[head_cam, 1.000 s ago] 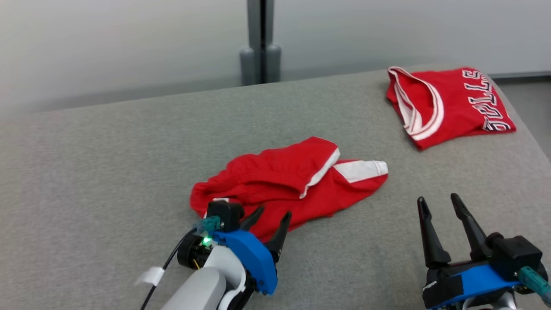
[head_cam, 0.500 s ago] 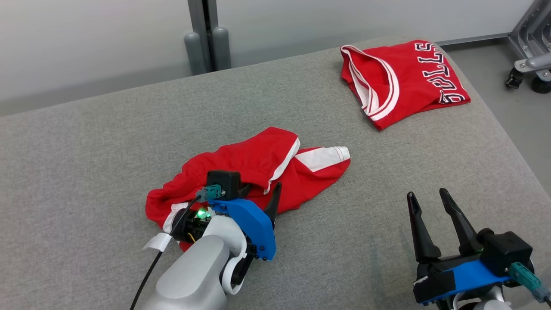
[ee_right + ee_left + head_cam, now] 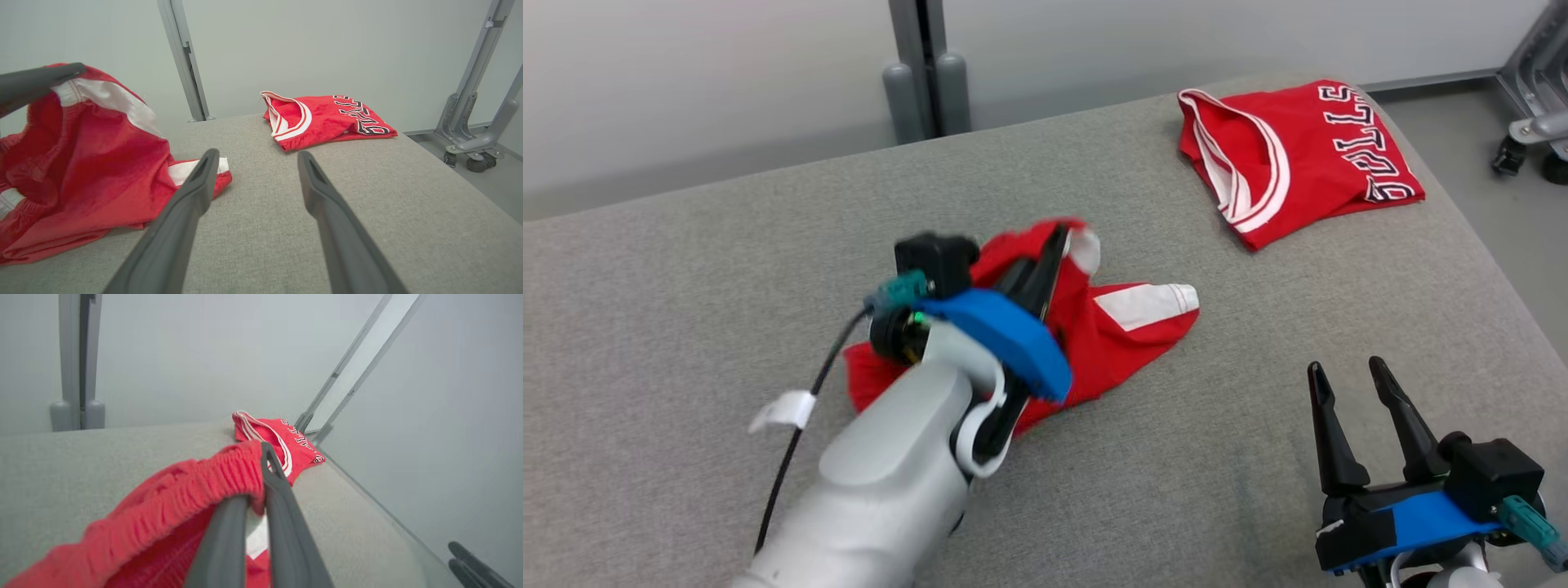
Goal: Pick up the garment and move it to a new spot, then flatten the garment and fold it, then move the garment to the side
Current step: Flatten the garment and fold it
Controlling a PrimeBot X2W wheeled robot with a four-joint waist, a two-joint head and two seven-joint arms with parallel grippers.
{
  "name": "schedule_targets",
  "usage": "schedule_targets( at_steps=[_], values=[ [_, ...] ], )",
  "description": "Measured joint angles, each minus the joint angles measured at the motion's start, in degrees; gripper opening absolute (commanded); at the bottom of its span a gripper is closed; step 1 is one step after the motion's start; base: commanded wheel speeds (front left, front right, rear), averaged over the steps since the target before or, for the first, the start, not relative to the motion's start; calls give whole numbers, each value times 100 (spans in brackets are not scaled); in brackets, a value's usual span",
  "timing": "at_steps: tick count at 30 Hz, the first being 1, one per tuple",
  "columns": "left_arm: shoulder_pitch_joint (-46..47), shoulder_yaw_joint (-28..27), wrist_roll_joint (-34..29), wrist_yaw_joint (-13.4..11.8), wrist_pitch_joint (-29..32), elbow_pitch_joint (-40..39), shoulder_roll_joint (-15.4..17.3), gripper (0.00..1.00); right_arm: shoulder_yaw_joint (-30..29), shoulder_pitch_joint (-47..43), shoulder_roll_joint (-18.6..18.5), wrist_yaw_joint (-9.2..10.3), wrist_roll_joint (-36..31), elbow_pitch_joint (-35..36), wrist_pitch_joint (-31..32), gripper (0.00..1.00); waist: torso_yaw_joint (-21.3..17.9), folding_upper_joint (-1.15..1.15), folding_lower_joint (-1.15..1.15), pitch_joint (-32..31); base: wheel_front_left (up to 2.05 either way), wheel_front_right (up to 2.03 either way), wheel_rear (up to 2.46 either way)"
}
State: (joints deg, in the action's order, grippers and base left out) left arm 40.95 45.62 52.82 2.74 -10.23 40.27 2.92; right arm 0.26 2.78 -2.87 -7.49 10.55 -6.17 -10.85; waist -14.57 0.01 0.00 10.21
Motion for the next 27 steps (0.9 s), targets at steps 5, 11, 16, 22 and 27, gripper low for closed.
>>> schedule_targets(
  at_steps=[5, 11, 16, 22, 27],
  values=[
    [826, 82, 246, 291, -257, -432, 2, 0, 3, -2, 3, 0, -8, 9, 29, 100, 130, 0, 0, -86, 0, 0, 0],
    [1802, 131, 591, 421, -352, -1055, 4, 0, 37, -7, 7, 0, 10, 53, 53, 100, 170, -1, 0, -57, 0, 0, 0],
    [1789, 492, 972, 439, -36, -1751, 167, 0, -78, -40, 0, 1, 41, 87, 44, 100, 314, -1, 0, -27, 0, 0, 0],
    [475, 1496, 1703, 466, 903, -2822, 1548, 0, -143, -68, 0, 0, 68, 132, 48, 100, 692, -1, 0, -16, 0, 0, 0],
    [-257, 1848, 1876, 345, 1374, -2896, 2579, 0, -135, -70, 3, 0, 57, 189, 102, 100, 1039, -1, 0, 2, 0, 0, 0]
  ],
)
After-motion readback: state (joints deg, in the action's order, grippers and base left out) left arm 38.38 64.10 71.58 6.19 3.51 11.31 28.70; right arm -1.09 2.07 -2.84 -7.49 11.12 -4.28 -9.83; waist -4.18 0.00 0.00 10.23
